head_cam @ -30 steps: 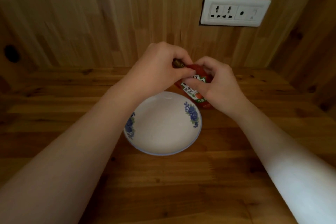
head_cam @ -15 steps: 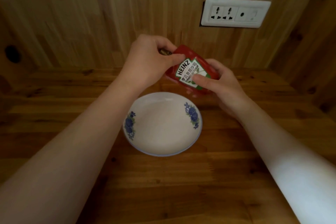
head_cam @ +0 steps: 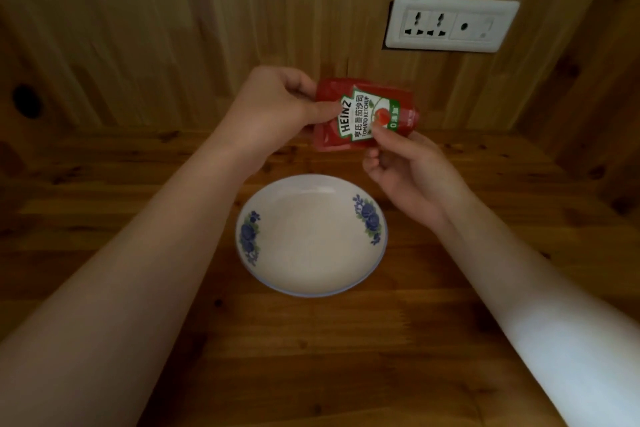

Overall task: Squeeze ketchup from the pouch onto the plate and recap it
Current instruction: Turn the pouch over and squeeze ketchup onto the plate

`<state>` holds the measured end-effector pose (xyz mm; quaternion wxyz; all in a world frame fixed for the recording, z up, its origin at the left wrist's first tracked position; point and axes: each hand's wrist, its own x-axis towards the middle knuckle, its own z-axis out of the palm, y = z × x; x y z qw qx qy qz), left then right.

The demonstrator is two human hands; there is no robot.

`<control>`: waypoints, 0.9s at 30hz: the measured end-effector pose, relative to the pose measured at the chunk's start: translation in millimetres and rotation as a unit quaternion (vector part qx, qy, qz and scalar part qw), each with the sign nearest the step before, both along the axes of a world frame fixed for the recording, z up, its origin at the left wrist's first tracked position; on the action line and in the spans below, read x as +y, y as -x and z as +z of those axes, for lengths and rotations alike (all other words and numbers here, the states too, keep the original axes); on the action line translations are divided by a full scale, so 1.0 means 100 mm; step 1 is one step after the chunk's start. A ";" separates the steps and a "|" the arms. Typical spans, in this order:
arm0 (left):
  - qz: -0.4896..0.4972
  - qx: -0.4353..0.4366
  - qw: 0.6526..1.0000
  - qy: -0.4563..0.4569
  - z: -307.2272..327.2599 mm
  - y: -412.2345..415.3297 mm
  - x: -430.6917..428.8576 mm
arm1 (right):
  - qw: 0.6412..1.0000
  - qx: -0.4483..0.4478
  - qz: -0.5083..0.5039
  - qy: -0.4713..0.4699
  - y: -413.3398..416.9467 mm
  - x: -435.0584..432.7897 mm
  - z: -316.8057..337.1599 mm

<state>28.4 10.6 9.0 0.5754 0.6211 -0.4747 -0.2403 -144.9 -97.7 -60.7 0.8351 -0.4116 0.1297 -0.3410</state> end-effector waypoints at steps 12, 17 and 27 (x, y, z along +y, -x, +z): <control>-0.062 -0.074 0.989 -0.110 0.00 -0.04 0.02 | 0.991 0.061 -0.025 0.114 -0.08 0.13 0.03; -0.080 -0.061 0.988 -0.115 0.01 -0.04 0.04 | 0.986 0.053 -0.031 0.153 -0.10 0.19 0.03; -0.094 -0.072 0.985 -0.128 -0.01 -0.05 0.04 | 0.977 0.086 -0.061 0.185 -0.13 0.21 0.01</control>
